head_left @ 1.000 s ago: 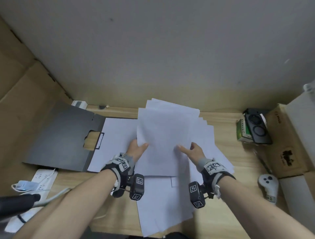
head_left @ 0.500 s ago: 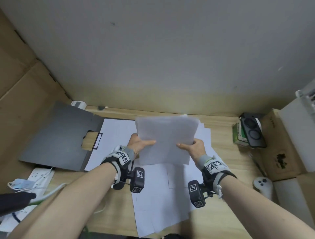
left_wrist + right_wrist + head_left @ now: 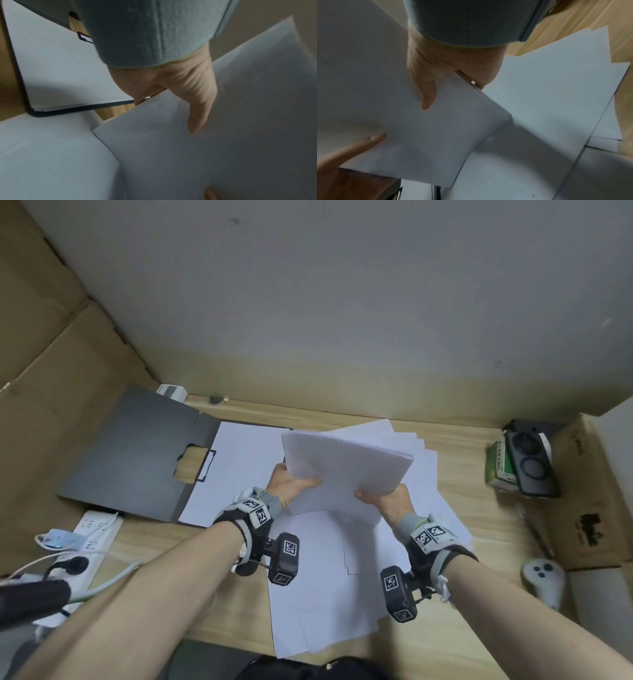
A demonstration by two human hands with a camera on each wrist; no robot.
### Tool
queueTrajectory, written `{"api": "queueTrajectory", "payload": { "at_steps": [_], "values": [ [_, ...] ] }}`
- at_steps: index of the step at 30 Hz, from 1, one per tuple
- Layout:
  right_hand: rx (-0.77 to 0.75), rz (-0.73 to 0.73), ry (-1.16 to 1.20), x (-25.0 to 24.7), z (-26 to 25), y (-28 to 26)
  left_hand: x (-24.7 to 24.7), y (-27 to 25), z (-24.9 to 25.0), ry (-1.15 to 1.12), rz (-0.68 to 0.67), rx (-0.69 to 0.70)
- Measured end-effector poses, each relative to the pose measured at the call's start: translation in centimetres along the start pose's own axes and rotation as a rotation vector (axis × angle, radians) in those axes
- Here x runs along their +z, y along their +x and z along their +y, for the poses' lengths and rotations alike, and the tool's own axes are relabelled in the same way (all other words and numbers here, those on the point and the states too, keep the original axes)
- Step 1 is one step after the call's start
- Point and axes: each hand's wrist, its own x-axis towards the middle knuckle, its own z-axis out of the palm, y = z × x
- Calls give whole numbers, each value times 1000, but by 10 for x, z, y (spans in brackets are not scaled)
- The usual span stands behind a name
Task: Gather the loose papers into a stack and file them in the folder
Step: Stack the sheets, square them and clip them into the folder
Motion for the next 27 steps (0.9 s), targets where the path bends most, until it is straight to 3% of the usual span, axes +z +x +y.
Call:
{"api": "queueTrajectory", "payload": {
  "at_steps": [6,11,15,20,27],
  "values": [
    [22,20,39,17,2,11,-7,-4,-2,-61,96,22],
    [56,-65,-20,56,-5,16,-48,4,-6,-40,125,-10],
    [78,-103,-135,101,-2,19,-100,20,-17,3,23,-49],
    [132,-34,-170,156,8,31,-166,51,-45,7,-55,-154],
    [248,82,-251,215,38,56,-228,90,-104,279,-194,-318]
  ]
}}
